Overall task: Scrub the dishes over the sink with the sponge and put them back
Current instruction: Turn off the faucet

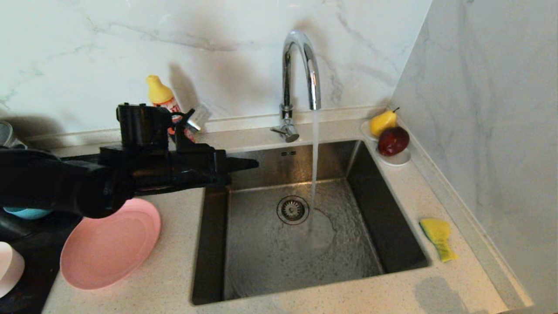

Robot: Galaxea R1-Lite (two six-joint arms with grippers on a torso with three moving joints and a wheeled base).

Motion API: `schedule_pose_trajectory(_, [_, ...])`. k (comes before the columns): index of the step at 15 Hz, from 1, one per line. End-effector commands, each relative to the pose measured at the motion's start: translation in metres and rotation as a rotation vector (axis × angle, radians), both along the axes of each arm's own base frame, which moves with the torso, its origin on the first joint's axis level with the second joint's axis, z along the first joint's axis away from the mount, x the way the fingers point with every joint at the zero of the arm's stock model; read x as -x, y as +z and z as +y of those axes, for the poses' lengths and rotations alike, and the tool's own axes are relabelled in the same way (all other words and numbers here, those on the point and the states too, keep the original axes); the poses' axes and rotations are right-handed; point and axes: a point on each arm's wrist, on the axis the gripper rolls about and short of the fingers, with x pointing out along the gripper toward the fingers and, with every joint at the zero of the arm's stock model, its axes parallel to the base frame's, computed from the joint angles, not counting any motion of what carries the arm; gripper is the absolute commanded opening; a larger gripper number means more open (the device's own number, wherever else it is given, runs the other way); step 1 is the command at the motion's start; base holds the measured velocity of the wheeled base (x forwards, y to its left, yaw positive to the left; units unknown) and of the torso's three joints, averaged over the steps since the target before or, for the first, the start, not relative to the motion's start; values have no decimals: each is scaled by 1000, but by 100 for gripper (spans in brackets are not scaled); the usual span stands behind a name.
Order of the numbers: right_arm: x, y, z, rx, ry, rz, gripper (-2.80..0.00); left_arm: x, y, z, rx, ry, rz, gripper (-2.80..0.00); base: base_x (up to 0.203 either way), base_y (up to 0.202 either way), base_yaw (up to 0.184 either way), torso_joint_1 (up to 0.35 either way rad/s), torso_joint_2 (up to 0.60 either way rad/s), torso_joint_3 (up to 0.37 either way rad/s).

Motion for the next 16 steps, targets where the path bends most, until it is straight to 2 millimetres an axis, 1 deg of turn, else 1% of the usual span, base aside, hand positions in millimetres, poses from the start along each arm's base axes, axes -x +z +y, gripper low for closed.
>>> schedule_pose_trajectory(1, [0,0,0,1,0,3,-280,-24,-29,-13,37,-30,22,-280,0,0,0,0,0,0])
schedule_pose_trajectory(3, [0,0,0,1,1,3,-280,-28,-27,-16,78,-63,33,-280,0,0,0,0,0,0])
schedule_pose_trajectory(5, [0,0,0,1,0,3,-280,-34,-32,-20,88,-98,23,-280,0,0,0,0,0,0])
schedule_pose_trajectory(8, [0,0,0,1,2,3,-280,-49,-38,-27,99,-94,3,-280,0,0,0,0,0,0])
schedule_pose_trajectory(13, [0,0,0,1,0,3,-280,-82,-28,-35,174,-20,43,-280,0,0,0,0,0,0])
schedule_pose_trajectory(16, [0,0,0,1,0,3,-280,-94,-24,-39,187,-17,23,-280,0,0,0,0,0,0])
